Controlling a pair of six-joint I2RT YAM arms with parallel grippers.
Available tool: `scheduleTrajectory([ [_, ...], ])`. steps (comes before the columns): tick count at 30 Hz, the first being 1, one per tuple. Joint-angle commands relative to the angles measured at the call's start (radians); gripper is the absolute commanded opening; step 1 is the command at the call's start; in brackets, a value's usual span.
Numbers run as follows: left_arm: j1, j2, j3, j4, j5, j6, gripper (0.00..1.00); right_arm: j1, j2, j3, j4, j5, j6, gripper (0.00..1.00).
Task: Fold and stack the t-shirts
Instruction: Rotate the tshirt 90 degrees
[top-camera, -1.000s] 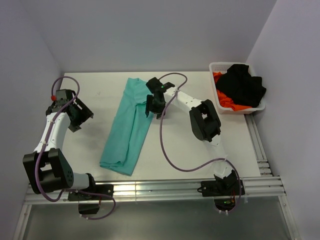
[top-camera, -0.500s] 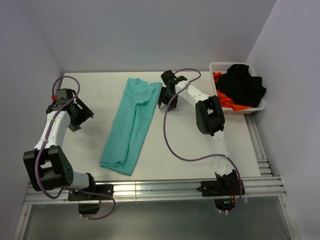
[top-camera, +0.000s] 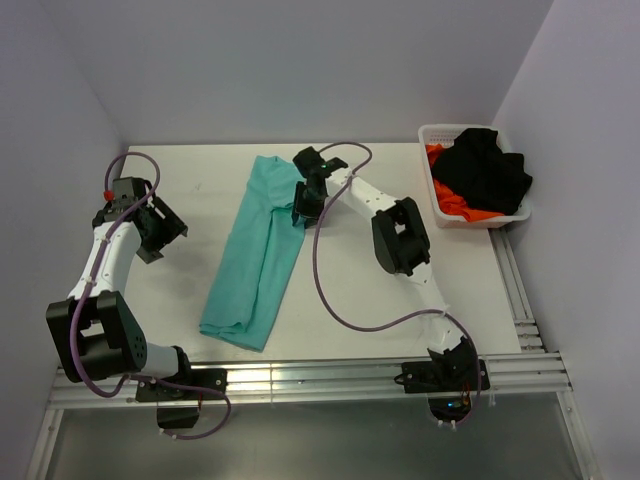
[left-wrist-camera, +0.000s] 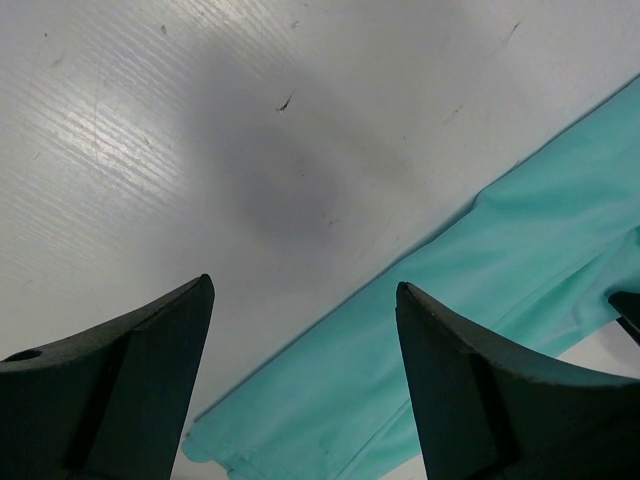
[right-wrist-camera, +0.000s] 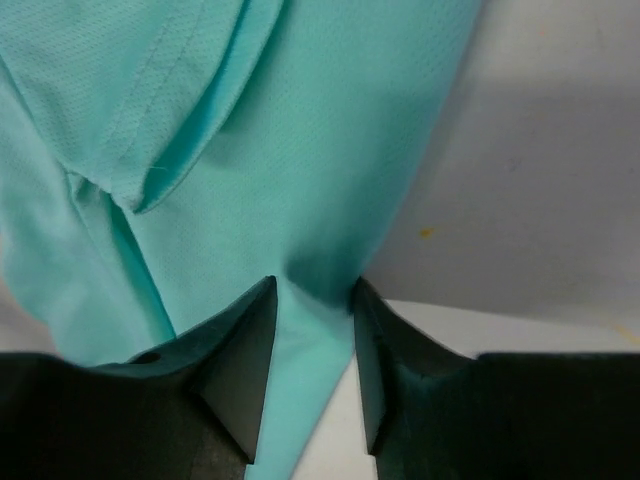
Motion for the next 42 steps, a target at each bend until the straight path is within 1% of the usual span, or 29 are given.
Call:
scheduleTrajectory([
  [1,0.004,-0.014,0.021,0.012,-0.010,0.005,0.80,-0.011,0.022,0.033,-0.025,-0.003,0.007,0.43],
  [2,0.004,-0.011,0.022,0.011,-0.011,0.003,0.80,-0.011,0.029,0.035,-0.027,-0.003,0.007,0.33],
  [4,0.006,-0.005,0.028,0.009,-0.011,0.003,0.80,-0.011,0.038,0.052,-0.037,-0.004,0.004,0.26],
  [5,0.006,-0.003,0.032,0.008,-0.011,0.003,0.80,-0.011,0.051,0.061,-0.043,-0.003,0.004,0.21],
  [7,0.006,-0.002,0.038,0.009,-0.014,0.003,0.80,-0.013,0.065,0.078,-0.056,-0.003,0.001,0.14],
  [8,0.006,0.000,0.039,0.009,-0.016,0.005,0.80,-0.011,0.068,0.081,-0.059,0.000,0.002,0.02],
  [9,0.006,0.000,0.041,0.009,-0.016,0.005,0.80,-0.013,0.067,0.085,-0.063,0.004,0.001,0.00],
  [14,0.006,0.004,0.044,0.009,-0.020,0.006,0.80,-0.028,0.039,0.073,-0.073,0.037,-0.002,0.00],
  [17,0.007,0.006,0.044,0.012,-0.014,0.000,0.80,-0.071,0.024,0.055,-0.068,0.033,0.005,0.00],
  [24,0.007,0.024,0.061,0.017,0.007,-0.011,0.80,-0.151,0.059,0.148,-0.108,0.042,-0.005,0.00],
  [33,0.007,0.031,0.068,0.015,0.013,-0.015,0.80,-0.258,0.056,0.199,-0.093,0.027,0.001,0.00],
  [34,0.009,0.031,0.070,0.015,0.015,-0.014,0.80,-0.267,0.056,0.203,-0.087,0.016,-0.007,0.10],
  [35,0.007,0.032,0.071,0.017,0.018,-0.015,0.80,-0.274,0.053,0.207,-0.068,-0.018,-0.016,0.25],
  [36,0.007,0.037,0.073,0.020,0.018,-0.015,0.80,-0.281,0.036,0.207,-0.062,-0.025,-0.024,0.45],
  [37,0.007,0.038,0.074,0.023,0.018,-0.017,0.80,-0.284,0.024,0.204,-0.062,-0.023,-0.036,0.74],
  [38,0.006,0.040,0.078,0.027,0.055,-0.017,0.81,-0.286,0.006,0.178,-0.062,0.002,-0.044,0.79],
  [40,0.004,0.041,0.075,0.069,0.105,-0.005,0.82,-0.286,-0.091,0.110,-0.037,0.026,-0.059,0.80],
  [41,-0.006,0.044,0.073,0.087,0.172,0.015,0.83,-0.286,-0.132,0.010,-0.025,0.043,-0.061,0.81],
  [42,-0.019,0.061,0.074,0.101,0.202,0.031,0.84,-0.286,-0.227,-0.052,0.010,0.063,-0.062,0.81],
])
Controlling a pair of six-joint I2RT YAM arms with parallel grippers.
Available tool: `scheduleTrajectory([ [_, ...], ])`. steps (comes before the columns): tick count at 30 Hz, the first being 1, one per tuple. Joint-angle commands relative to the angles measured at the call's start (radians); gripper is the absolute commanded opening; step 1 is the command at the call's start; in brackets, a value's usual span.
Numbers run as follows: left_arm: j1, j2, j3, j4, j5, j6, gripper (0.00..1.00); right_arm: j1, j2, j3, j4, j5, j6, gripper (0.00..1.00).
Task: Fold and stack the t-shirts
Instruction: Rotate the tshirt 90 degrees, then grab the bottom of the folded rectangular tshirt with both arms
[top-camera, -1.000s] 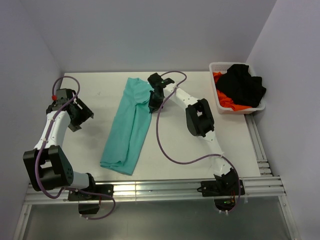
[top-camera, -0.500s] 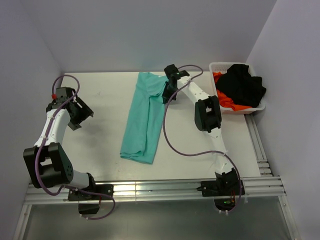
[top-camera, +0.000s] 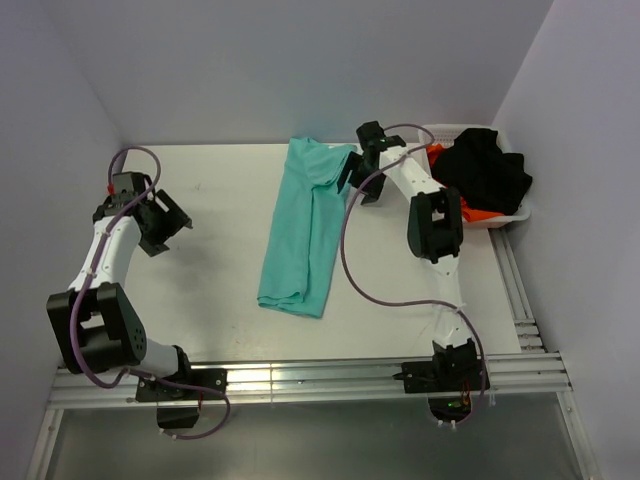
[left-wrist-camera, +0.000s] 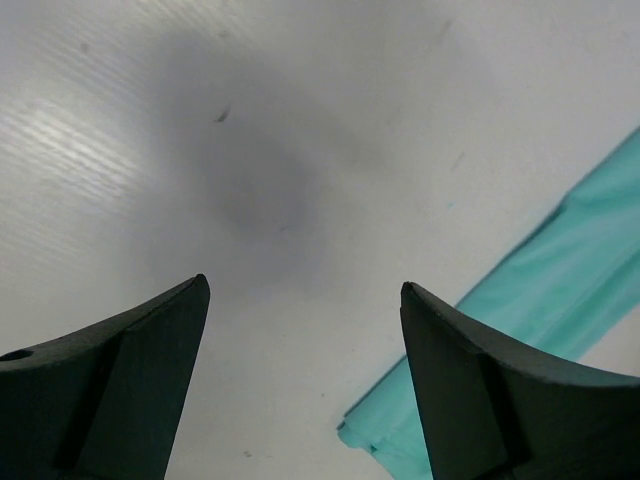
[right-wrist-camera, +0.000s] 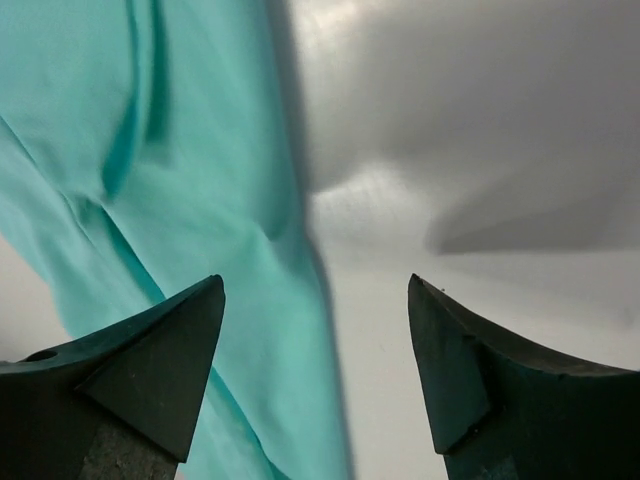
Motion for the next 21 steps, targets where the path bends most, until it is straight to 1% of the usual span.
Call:
scheduleTrajectory([
  [1,-0.034,0.035,0.041,0.082,0.155,0.048,0.84,0.005,-0.265,-0.174,0.065,0.052,-0.029,0.81],
  [2,-0.075,0.049,0.054,0.079,0.167,0.071,0.84,0.005,-0.316,-0.305,0.079,0.057,-0.029,0.81],
  [3,-0.098,0.078,0.059,0.073,0.173,0.080,0.84,0.005,-0.414,-0.372,0.107,0.055,-0.029,0.81],
  [4,-0.124,0.089,0.059,0.066,0.170,0.088,0.84,0.007,-0.460,-0.442,0.122,0.046,-0.029,0.81],
  [5,-0.171,0.094,0.053,0.069,0.176,0.097,0.84,0.010,-0.508,-0.574,0.147,0.035,-0.029,0.80],
  [6,-0.190,0.106,0.042,0.075,0.190,0.100,0.84,0.013,-0.587,-0.639,0.161,0.006,-0.029,0.77],
  [7,-0.239,0.110,0.018,0.088,0.212,0.107,0.84,0.024,-0.625,-0.703,0.177,-0.020,-0.031,0.75],
  [8,-0.259,0.117,0.005,0.096,0.241,0.120,0.85,0.035,-0.658,-0.815,0.206,-0.040,-0.035,0.73],
  [9,-0.277,0.139,-0.002,0.098,0.277,0.130,0.84,0.048,-0.707,-0.863,0.213,-0.055,-0.046,0.71],
  [11,-0.351,0.167,-0.016,0.087,0.296,0.162,0.84,0.110,-0.743,-0.975,0.233,-0.083,-0.054,0.70],
  [13,-0.405,0.202,-0.019,0.081,0.275,0.171,0.84,0.156,-0.775,-1.033,0.257,-0.114,-0.052,0.68],
  [14,-0.449,0.206,-0.021,0.090,0.270,0.165,0.84,0.198,-0.781,-1.073,0.285,-0.130,-0.046,0.69],
  [17,-0.498,0.210,-0.035,0.098,0.246,0.148,0.84,0.258,-0.749,-1.075,0.287,-0.172,-0.052,0.68],
  [21,-0.538,0.224,-0.056,0.079,0.218,0.157,0.84,0.295,-0.731,-1.075,0.299,-0.193,-0.044,0.66],
])
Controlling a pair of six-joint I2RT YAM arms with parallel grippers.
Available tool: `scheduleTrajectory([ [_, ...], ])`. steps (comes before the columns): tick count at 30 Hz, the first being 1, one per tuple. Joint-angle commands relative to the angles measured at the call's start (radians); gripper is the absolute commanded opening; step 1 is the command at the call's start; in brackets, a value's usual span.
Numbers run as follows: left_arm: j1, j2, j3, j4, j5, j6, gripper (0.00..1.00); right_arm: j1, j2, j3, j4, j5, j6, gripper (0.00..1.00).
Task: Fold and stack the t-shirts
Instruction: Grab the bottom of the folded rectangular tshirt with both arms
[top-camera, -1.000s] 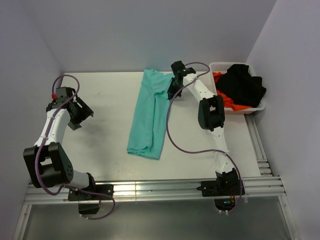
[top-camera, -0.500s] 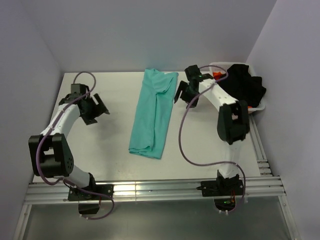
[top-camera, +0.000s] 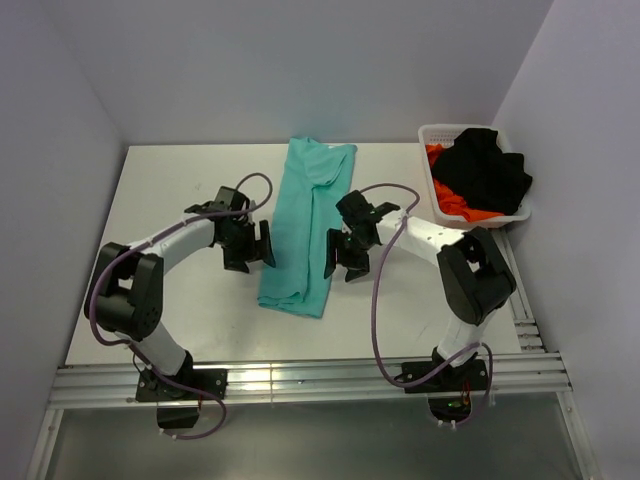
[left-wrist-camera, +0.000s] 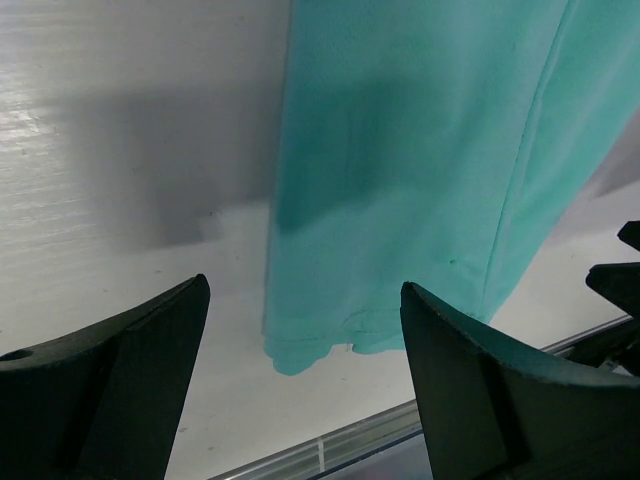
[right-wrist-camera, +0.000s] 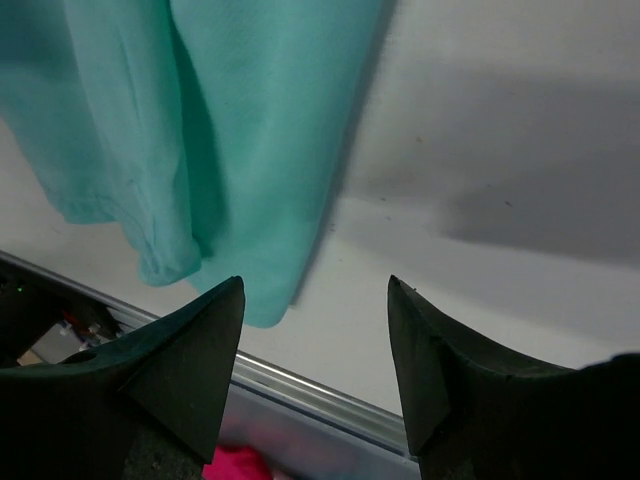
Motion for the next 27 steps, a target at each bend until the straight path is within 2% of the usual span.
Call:
scheduleTrajectory([
  [1,-0.040,0.002,-0.021,-0.009,-0.029,0.033,0.84,0.018,-0.002,0.015,0.065,-0.036,-0.005,0.66],
  [7,-0.103,-0.066,-0.098,-0.033,-0.106,-0.002,0.83,0.072,0.007,0.012,0.074,-0.039,0.010,0.64],
  [13,-0.118,-0.118,-0.169,-0.021,-0.095,-0.019,0.81,0.127,0.011,-0.026,0.091,-0.054,0.039,0.62],
  [23,-0.141,-0.052,-0.166,0.039,-0.080,-0.042,0.80,0.169,0.010,-0.106,0.112,-0.049,0.083,0.59],
  [27,-0.143,-0.018,-0.159,0.057,-0.086,-0.043,0.73,0.175,0.043,-0.106,0.134,-0.051,0.085,0.58],
])
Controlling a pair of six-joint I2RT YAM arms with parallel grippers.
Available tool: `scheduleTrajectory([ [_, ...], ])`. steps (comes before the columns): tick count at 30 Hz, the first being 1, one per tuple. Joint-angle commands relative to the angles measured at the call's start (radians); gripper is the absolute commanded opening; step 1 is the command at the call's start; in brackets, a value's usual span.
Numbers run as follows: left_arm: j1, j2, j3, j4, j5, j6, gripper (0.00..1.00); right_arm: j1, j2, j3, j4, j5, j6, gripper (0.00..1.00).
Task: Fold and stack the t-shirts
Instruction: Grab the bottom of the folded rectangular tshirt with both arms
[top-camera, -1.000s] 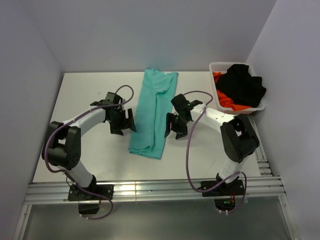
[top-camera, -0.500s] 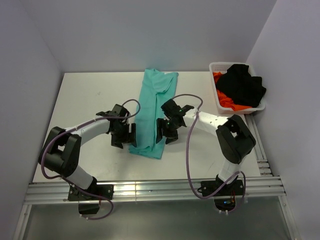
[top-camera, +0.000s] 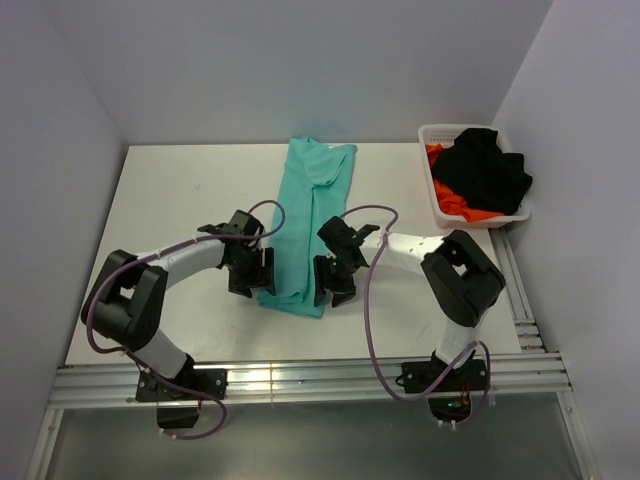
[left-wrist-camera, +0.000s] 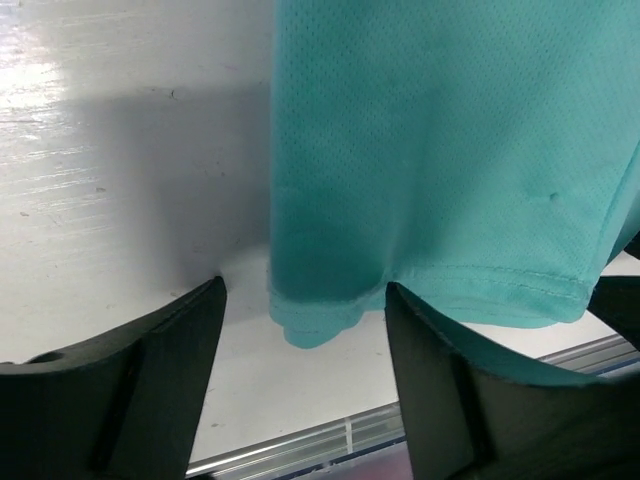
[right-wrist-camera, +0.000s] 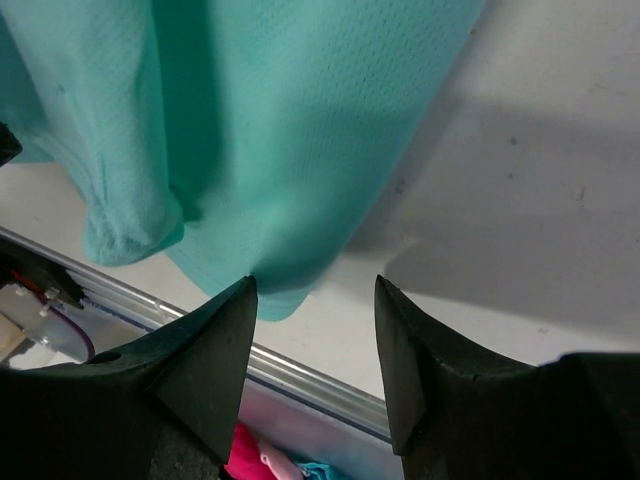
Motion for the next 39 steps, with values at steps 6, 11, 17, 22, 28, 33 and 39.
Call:
scheduleTrajectory([
  [6,-0.003,0.078,0.005,0.061,-0.004,-0.005,0.59,0.023,0.101,0.026,0.070,-0.030,0.012,0.52],
  [11,-0.003,0.092,0.003,0.075,0.002,0.005,0.44,0.032,0.127,0.043,0.077,-0.038,0.009,0.26],
  [17,-0.003,0.104,0.014,0.076,0.013,0.007,0.00,0.031,0.136,0.066,0.046,-0.015,-0.005,0.00],
  [22,-0.005,0.045,0.040,0.009,0.004,0.013,0.00,0.012,0.072,0.068,-0.038,0.056,-0.042,0.00],
  [28,-0.003,-0.041,0.057,-0.091,0.013,0.007,0.00,-0.016,-0.049,0.020,-0.152,0.128,-0.085,0.00],
  [33,-0.004,-0.092,0.113,-0.181,0.004,0.001,0.00,-0.017,-0.118,0.081,-0.278,0.192,-0.126,0.00],
  [39,-0.005,-0.066,0.274,-0.281,-0.010,-0.005,0.00,-0.019,-0.124,0.204,-0.379,0.185,-0.143,0.00],
])
